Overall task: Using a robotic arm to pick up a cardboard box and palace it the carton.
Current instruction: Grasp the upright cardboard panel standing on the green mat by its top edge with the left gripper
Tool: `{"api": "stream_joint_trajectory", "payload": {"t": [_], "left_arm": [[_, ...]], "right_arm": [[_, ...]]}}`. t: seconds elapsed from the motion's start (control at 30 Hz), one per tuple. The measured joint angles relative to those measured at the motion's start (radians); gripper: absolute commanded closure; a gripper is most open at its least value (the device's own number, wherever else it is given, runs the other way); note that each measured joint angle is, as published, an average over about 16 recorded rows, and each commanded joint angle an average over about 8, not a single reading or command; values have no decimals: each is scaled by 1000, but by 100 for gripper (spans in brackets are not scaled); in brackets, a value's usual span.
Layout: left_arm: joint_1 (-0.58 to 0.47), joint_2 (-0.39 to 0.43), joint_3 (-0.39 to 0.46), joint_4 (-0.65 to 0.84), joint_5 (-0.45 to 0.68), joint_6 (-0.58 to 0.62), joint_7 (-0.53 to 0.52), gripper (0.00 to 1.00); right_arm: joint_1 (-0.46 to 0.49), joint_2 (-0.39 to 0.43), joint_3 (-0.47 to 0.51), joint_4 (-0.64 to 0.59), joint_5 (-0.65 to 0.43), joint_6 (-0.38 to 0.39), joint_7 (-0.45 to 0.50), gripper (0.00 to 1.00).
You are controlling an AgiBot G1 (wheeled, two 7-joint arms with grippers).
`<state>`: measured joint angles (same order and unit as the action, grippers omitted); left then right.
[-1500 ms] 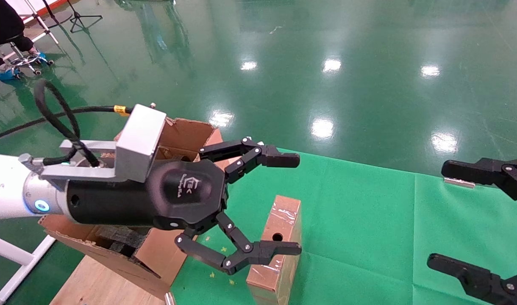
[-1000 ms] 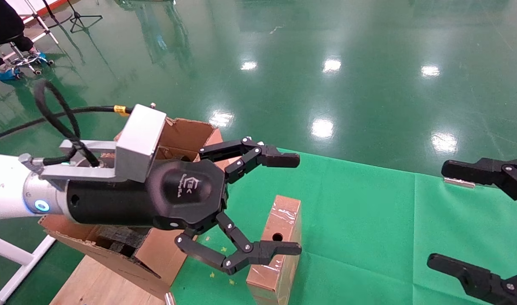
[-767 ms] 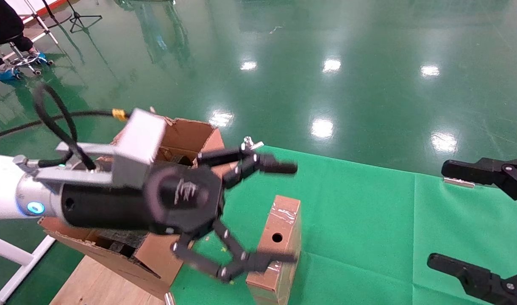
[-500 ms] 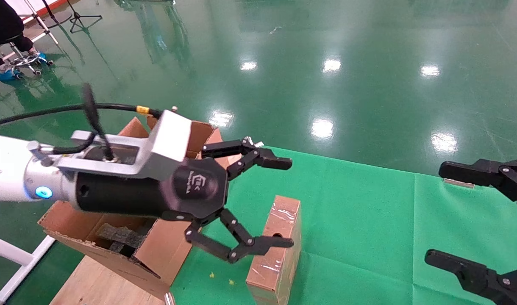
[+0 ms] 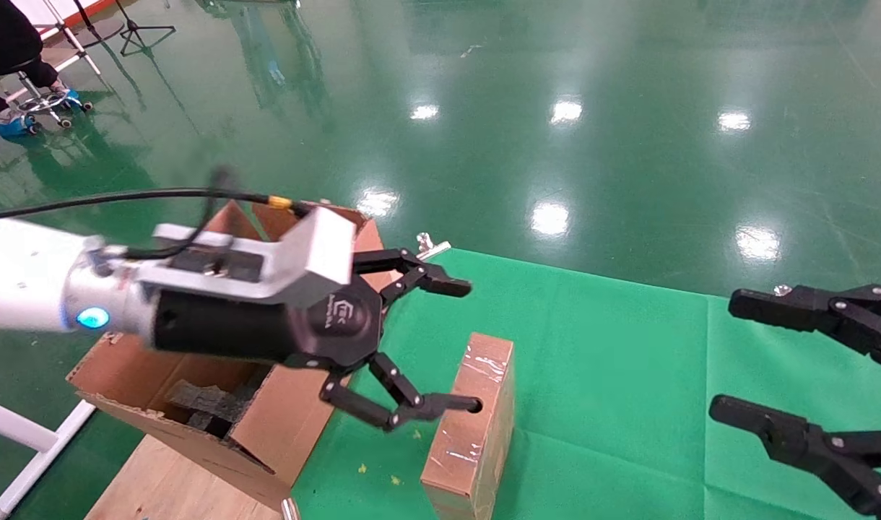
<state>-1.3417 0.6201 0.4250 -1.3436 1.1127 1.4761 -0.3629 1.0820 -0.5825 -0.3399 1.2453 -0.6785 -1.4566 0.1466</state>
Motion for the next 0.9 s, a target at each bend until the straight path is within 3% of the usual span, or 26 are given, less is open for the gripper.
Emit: {"api": "stream_joint_trajectory", "payload": {"t": [0.2,0.5,0.7,0.9], "left_arm": [[-179,100,107,1,207,21,-240,0],[-421,261,308,17,455,79,-745,0],[-509,302,453,16,511,102,-1013,0],[-548,309,585,13,491,100,-1182,0]], "right_arm": [[0,0,0,0,0,0,0,100],[0,0,0,0,0,0,0,100],[0,0,0,0,0,0,0,100],[0,0,0,0,0,0,0,100]]}}
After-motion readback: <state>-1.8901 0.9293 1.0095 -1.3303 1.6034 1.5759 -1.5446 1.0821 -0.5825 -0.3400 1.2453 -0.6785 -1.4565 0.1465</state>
